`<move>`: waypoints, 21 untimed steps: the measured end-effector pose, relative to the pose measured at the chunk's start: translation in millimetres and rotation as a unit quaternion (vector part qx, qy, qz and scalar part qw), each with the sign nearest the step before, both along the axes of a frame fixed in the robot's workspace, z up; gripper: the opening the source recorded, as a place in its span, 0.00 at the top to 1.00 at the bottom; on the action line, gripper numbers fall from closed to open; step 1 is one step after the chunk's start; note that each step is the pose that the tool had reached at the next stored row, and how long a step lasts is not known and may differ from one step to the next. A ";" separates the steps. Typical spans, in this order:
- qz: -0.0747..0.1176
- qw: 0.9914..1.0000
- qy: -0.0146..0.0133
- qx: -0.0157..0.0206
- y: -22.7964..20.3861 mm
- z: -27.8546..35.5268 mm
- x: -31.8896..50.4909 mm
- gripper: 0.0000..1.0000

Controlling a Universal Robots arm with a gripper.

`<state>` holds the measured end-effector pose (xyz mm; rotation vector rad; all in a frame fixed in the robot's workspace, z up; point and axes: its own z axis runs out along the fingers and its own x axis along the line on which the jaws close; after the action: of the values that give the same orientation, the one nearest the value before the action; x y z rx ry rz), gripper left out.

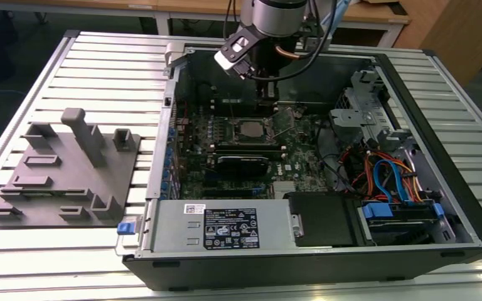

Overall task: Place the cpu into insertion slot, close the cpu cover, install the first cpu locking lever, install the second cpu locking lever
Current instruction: 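Close the cpu cover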

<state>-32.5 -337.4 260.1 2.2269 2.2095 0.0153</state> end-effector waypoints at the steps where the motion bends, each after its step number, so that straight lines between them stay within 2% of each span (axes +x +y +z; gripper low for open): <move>1: 0.000 1.000 0.000 0.000 0.0 0.0 0.0 0.90; 10: 0.000 1.000 0.000 0.000 0.0 1.8 0.1 0.90; 18: 0.000 1.000 0.000 0.000 0.0 10.6 0.1 0.90; 21: 0.000 1.000 0.000 0.000 0.0 11.0 0.1 0.90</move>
<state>-32.4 -337.4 271.1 2.2269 2.2096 0.0155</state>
